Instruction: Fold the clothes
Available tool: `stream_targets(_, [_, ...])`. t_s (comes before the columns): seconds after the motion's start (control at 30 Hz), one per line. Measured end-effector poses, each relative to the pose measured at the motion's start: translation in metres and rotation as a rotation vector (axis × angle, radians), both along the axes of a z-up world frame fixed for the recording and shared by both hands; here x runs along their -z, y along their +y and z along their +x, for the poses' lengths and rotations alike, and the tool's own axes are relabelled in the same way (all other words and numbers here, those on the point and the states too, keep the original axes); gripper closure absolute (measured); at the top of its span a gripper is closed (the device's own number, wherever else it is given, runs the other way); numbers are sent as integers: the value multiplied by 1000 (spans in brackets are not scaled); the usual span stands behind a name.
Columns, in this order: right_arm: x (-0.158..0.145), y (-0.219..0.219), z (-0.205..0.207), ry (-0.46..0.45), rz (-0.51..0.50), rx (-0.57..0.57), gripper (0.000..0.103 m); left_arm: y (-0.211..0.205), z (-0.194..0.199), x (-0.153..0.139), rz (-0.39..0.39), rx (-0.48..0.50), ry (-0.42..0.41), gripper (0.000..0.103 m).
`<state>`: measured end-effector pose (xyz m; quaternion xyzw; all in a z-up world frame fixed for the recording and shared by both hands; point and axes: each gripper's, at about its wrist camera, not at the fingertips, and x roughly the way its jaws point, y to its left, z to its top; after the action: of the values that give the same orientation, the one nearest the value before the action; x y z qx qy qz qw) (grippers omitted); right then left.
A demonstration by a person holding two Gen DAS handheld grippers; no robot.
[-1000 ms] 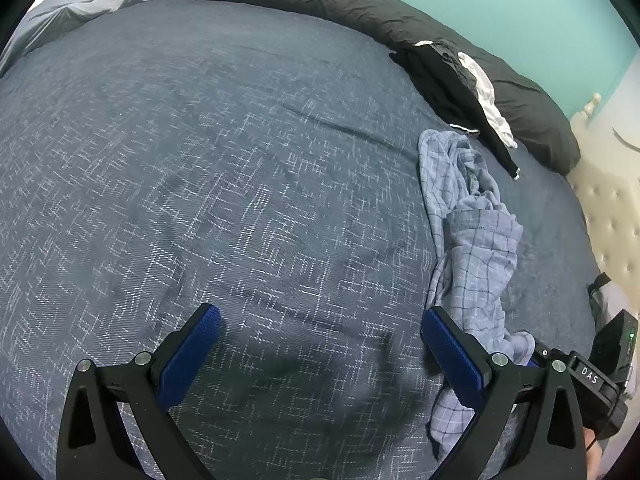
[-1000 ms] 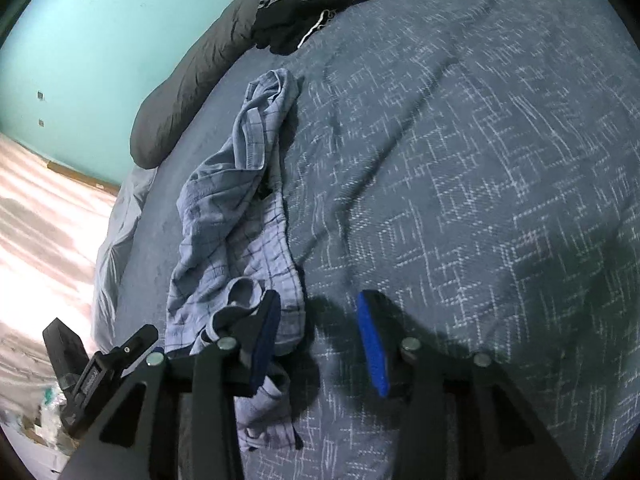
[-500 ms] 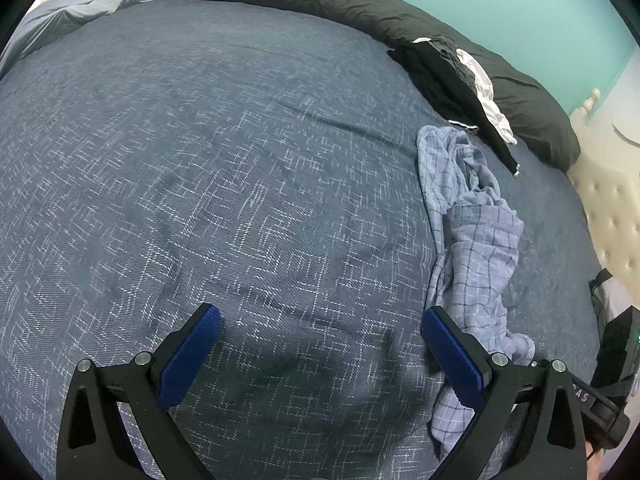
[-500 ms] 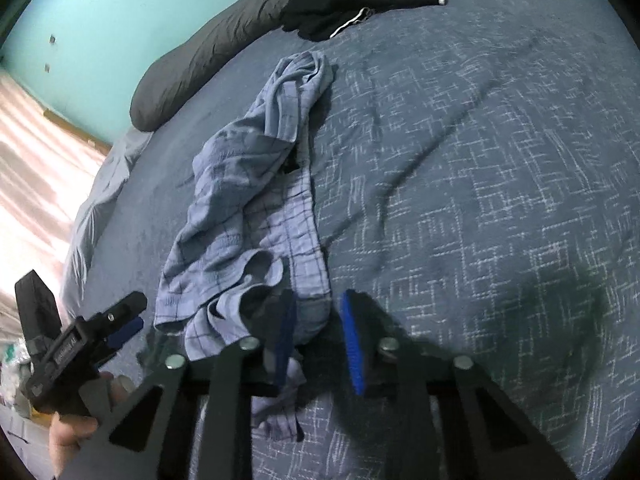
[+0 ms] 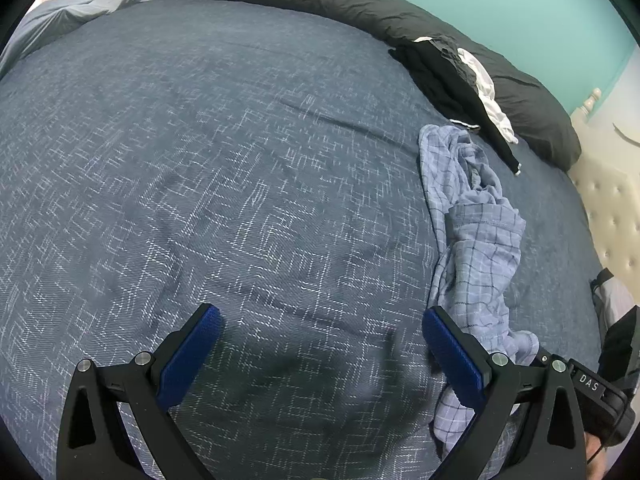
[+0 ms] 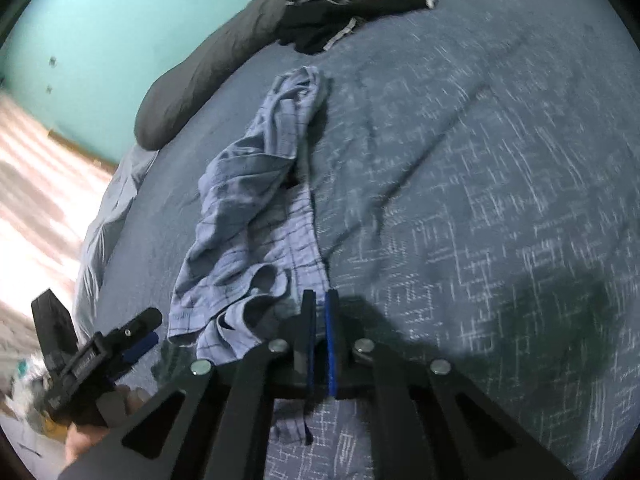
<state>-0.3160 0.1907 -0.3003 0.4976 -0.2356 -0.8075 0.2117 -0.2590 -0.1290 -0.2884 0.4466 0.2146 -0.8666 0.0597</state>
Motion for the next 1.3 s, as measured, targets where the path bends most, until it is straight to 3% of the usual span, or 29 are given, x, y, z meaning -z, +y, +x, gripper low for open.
stream_targets(0.1, [5,1,1,-21,-51,1,68,1,0,0,-2,1,2,0])
stream_targets(0.13, [5,-3,1,-24,-63,-1,62,1,0,0,-4,1,2,0])
stream_targets(0.2, [3,-13,1,-20,-39,-17,61,0,0,0,-5,-1,1,0])
stream_targets(0.5, [0,-37,3,26,48,-83,62,3,-1,-1,-9,3,1,0])
stream_targets(0.57, [-3,-48,5,58,56,-122,79,3,-1,-1,-8,0,0,0])
stream_targets(0.63, [-3,-48,5,70,53,-125,83,2,0,-2,-8,-3,2,0])
stream_targets(0.67, [-4,-46,5,75,46,-121,90,2,0,-2,-9,-3,3,0])
stream_targets(0.8, [-15,-34,7,118,37,-96,92,2,1,-4,-13,-2,8,0])
stream_targets(0.97, [-50,-16,14,243,99,-76,93,8,0,-6,-17,11,9,0])
stream_targets(1.07, [-71,6,22,318,131,-46,93,10,-1,-8,-28,14,15,0])
stream_targets(1.3, [-95,60,36,400,157,38,93,29,-3,-15,-58,42,29,0])
